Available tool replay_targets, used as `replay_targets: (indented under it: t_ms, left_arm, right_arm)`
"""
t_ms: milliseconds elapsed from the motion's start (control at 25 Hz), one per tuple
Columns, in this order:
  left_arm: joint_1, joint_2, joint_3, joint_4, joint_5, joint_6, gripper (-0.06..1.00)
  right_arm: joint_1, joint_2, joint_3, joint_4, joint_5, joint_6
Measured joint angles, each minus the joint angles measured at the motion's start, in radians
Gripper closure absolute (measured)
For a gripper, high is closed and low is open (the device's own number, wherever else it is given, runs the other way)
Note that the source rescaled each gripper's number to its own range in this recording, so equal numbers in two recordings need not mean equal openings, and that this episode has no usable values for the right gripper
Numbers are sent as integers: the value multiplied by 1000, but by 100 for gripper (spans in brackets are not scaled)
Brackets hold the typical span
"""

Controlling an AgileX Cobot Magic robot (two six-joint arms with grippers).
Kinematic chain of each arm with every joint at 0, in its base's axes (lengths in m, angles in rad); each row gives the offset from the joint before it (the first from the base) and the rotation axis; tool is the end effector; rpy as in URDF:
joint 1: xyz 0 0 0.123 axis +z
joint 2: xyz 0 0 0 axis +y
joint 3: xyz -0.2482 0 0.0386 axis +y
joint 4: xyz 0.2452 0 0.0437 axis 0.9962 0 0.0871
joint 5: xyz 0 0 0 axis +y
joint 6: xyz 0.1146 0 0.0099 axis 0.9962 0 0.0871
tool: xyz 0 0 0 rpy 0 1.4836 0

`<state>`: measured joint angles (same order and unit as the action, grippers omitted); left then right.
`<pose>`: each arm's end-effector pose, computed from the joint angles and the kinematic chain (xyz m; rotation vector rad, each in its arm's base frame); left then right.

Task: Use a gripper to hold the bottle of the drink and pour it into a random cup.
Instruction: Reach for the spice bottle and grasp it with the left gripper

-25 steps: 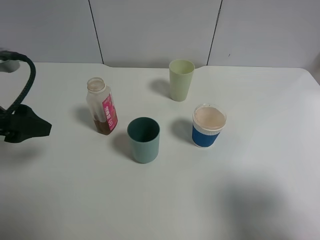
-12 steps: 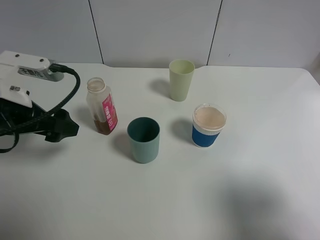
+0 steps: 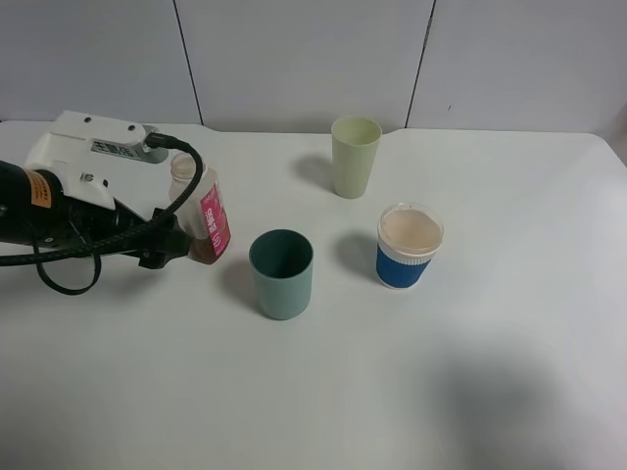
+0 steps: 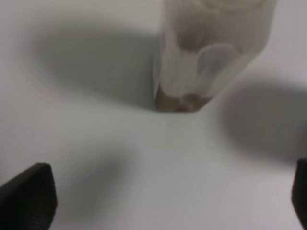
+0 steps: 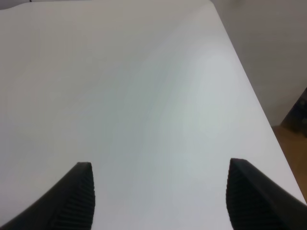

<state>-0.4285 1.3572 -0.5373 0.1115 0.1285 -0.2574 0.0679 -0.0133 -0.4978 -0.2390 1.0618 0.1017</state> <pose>0.2365 -0.1062 0.1370 0.3369 2.4225 -0.2407 0.0465 -0.0207 0.2672 0.0468 2.0154 -0.1777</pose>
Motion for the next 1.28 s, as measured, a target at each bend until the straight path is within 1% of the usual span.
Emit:
replay_targets:
  t_ms: [160, 560, 880, 1080, 1280]
  left_arm:
    - [0, 70, 0, 1, -87, -2, -6]
    - [0, 244, 1, 2, -372, -4, -6]
    - [0, 360, 5, 2, -530, -3, -6]
    - [0, 419, 5, 1, -647, 0, -6]
    - [0, 466, 5, -10, -738, 11, -6]
  right_arm:
    - [0, 0, 0, 0, 0, 0]
    - [0, 0, 0, 0, 0, 0]
    - [0, 0, 0, 0, 0, 0]
    - [0, 0, 0, 0, 0, 0]
    - [0, 0, 0, 0, 0, 0]
